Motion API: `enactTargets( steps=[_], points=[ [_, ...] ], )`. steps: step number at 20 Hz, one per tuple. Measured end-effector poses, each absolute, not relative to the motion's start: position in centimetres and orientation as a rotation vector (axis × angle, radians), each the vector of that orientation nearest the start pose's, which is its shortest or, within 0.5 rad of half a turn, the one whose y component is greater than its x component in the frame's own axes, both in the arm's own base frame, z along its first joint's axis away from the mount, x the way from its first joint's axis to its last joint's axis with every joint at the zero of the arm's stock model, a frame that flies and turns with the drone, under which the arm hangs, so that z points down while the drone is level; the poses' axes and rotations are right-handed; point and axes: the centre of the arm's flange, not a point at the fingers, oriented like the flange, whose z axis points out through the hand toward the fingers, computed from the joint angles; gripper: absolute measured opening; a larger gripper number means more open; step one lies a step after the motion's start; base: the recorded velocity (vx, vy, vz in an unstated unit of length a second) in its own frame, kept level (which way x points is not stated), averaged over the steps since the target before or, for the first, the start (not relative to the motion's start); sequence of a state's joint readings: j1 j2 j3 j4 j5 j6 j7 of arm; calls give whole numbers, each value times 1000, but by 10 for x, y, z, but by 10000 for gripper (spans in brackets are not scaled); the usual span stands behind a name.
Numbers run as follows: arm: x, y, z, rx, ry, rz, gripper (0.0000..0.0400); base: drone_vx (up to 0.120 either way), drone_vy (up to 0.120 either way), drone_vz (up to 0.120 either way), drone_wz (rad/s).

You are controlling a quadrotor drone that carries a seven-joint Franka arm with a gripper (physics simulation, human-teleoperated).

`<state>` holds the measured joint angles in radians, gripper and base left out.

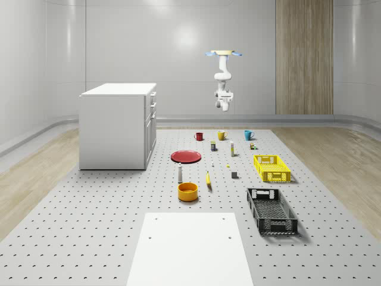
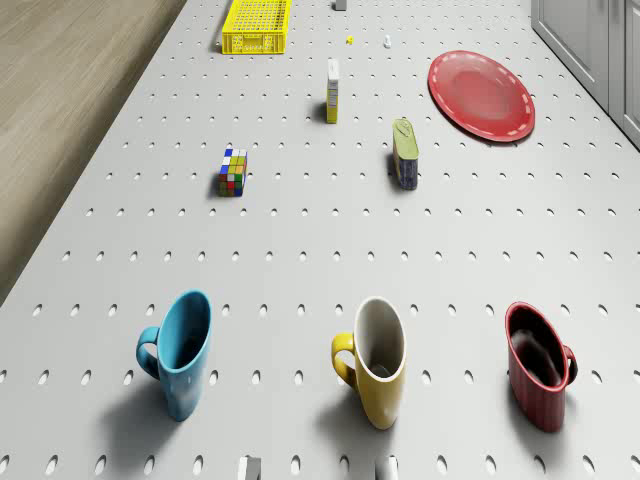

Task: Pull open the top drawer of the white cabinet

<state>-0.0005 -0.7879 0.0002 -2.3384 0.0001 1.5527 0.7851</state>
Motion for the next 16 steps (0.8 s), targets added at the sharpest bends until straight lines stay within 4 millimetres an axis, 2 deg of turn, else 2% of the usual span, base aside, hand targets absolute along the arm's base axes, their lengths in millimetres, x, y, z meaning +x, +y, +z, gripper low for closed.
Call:
enactTargets(
  steps=[3,8,9,11,13,15,16],
  points=[
    [301,0,620,-2901,1202,-7,340,0,0,0,0],
    [302,0,654,-2899,1201,-12,315,0,0,0,0],
    [302,-8,659,-2817,1173,42,313,0,0,0,0],
    [303,-40,659,-2528,1052,218,315,0,-20,0,0],
    [304,-65,650,-2263,940,348,315,80,-120,0,0],
    [305,-81,638,-2048,849,437,313,120,-120,0,0],
    [305,-86,632,-1960,812,469,313,120,-120,120,0]
  ],
)
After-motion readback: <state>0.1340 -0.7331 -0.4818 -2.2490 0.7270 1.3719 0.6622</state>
